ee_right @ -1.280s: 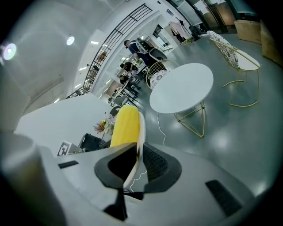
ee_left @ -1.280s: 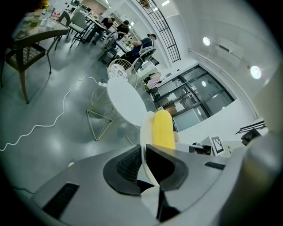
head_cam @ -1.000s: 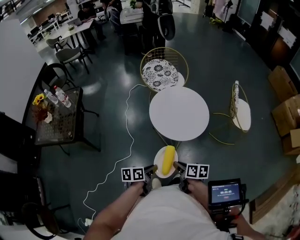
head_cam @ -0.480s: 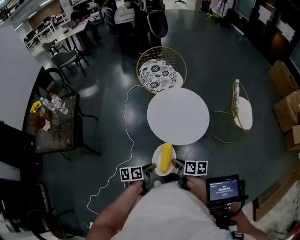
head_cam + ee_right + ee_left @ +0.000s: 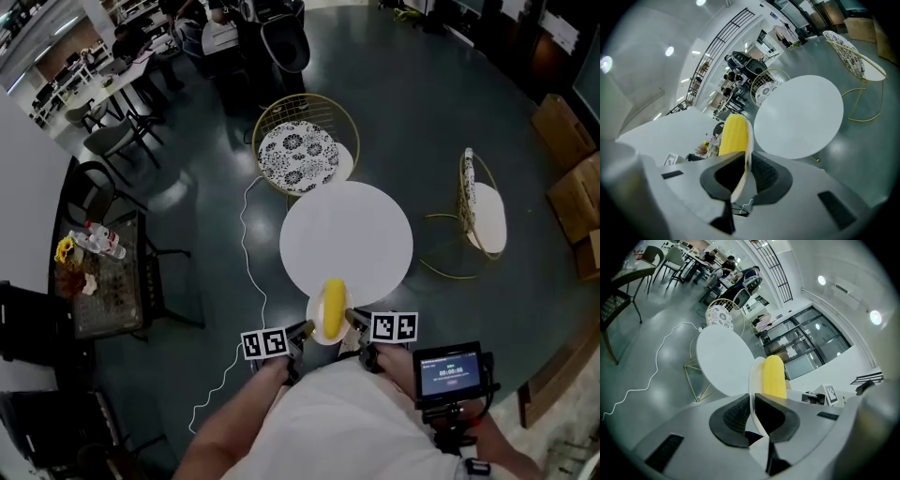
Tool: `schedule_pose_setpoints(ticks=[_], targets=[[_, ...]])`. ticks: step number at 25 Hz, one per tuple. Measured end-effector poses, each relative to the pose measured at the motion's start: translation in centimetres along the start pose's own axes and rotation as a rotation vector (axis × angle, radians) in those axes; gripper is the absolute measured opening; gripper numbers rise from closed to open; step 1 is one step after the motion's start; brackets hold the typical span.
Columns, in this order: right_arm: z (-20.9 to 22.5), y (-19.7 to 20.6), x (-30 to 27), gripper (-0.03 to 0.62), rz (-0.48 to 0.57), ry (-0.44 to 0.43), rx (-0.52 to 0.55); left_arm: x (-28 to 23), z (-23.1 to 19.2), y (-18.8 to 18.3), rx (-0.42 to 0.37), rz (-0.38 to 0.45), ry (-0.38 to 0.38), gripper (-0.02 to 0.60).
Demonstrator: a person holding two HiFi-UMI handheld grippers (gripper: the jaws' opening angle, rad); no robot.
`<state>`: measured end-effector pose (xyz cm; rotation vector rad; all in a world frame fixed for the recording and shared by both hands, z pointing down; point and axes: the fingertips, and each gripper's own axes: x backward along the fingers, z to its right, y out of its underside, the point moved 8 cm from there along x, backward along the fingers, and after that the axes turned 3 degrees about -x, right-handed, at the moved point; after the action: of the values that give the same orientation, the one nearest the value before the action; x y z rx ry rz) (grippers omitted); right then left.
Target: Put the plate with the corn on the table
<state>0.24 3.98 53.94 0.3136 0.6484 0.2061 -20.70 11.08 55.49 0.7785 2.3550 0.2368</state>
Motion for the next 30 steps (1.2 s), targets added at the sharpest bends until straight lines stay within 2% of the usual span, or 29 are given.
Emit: schedule_pose_setpoints(ticks=[7,16,23,30], targets=[[2.2,-4.5,-0.5,0.052,-0.002,-0.011,-0.019,-3.8,0.9,-3.7,-0.009,-0.018,-0.019,0.035],[4.8,-9.3,-1.0,0.051,-0.024,-0.050,-0.004,-7.6,2.3,-6.5,0.010,0.003,-0.059,0.035],[7.1,-11.2,-2.9,0.046,-0.029,-0.077,-0.037,-9.8,1.5,-8.4,0.004,-0.012,-0.096,0.035],[8.4,-11.8,-3.9,0.046,-0.020,-0.063,-0.089,-11.4,0.6,-9.5,0.005,-0.056,-0.092,0.035]])
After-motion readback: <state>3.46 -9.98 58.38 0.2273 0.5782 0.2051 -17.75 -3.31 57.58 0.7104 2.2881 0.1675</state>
